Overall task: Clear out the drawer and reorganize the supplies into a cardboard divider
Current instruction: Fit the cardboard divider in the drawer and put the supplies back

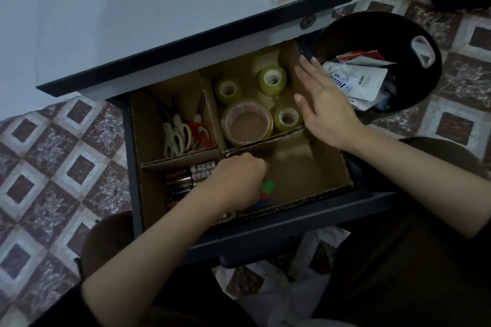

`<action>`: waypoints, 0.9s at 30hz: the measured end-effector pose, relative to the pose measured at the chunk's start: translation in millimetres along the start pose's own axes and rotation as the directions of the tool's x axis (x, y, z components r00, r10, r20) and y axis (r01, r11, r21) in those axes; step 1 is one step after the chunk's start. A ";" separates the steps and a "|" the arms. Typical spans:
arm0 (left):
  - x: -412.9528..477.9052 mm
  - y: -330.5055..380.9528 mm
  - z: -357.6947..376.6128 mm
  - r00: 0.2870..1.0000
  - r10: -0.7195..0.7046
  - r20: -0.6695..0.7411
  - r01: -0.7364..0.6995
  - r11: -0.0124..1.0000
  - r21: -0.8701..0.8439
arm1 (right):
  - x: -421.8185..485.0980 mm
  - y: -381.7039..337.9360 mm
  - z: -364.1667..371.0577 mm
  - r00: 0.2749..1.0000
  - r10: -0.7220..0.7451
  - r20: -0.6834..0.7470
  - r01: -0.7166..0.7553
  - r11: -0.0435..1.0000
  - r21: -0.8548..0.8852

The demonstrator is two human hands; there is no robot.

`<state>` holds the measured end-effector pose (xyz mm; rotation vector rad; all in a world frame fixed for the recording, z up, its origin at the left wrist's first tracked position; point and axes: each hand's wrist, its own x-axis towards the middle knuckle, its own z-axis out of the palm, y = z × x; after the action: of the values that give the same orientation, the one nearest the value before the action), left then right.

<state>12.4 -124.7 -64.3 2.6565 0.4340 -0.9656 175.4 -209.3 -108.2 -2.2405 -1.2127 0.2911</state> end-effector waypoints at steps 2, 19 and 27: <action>6.1 6.1 2.1 0.999 -0.037 0.015 0.035 0.996 0.083 | 0.1 0.7 0.2 1.000 -0.005 0.000 0.005 1.000 0.002; 25.8 13.6 21.1 0.959 -0.144 -0.245 0.179 0.976 0.125 | -0.8 1.6 1.0 1.000 -0.026 -0.015 0.027 0.999 0.020; 25.5 14.7 22.5 0.974 -0.107 -0.198 0.141 0.977 0.163 | -0.6 2.6 3.2 1.000 -0.023 -0.020 0.023 1.000 0.017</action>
<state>23.6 -141.6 -95.3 2.9262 0.5887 -0.8236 175.5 -209.7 -112.3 -2.2079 -1.2205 0.2690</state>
